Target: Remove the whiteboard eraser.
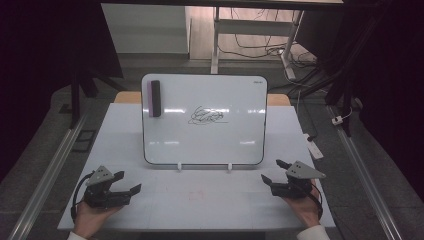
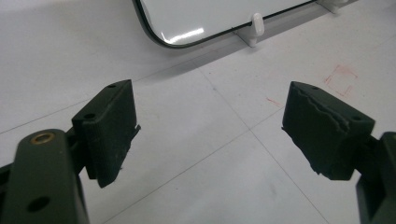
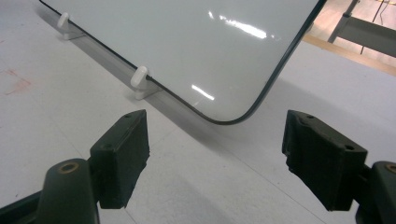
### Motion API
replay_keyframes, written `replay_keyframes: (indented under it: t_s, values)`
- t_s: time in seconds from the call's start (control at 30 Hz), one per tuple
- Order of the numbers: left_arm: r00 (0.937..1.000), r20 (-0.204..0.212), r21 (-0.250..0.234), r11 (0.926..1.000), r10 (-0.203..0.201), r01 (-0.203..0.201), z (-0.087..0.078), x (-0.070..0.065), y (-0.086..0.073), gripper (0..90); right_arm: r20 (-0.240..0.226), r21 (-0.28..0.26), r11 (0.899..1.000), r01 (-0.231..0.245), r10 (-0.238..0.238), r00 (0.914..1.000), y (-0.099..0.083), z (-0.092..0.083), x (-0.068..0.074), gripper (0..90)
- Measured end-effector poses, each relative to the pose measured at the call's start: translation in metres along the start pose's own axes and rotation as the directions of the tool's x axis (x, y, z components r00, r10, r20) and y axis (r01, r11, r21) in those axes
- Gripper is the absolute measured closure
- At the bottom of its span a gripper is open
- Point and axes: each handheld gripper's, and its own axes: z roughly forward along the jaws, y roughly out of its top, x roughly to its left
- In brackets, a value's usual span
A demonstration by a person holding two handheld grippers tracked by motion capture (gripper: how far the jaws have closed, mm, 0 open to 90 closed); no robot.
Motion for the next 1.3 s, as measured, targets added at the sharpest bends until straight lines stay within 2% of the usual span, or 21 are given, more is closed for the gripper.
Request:
replay_keyframes:
  t_s: [0.23,0.67,0.83,1.1,1.3]
  values:
    - [1.0,-0.005,0.006,1.0,0.002,-0.002,0.0,-0.003,0.001,18.5,0.004,0.001,1.0,-0.017,0.017,0.9999,-0.004,-0.001,-0.002,23.1]
    - [0.9999,-0.016,0.003,1.0,-0.003,0.003,-0.002,-0.008,0.004,18.9,0.017,0.019,1.0,0.004,-0.004,0.9999,-0.003,0.0,0.002,23.6]
    - [0.9997,-0.017,-0.005,0.9998,-0.019,0.019,-0.002,-0.008,0.007,19.1,0.017,0.021,1.0,0.001,-0.002,0.9999,-0.004,0.001,0.002,24.1]
    - [0.9996,-0.009,-0.026,0.9993,-0.026,0.026,-0.006,-0.011,0.016,19.4,0.014,0.024,1.0,0.002,-0.003,0.9999,-0.003,0.002,0.005,24.5]
    - [0.9998,-0.015,-0.054,0.9984,-0.016,0.016,-0.008,-0.016,0.036,19.7,0.012,0.027,1.0,0.008,-0.008,0.9999,-0.003,0.003,0.007,24.7]
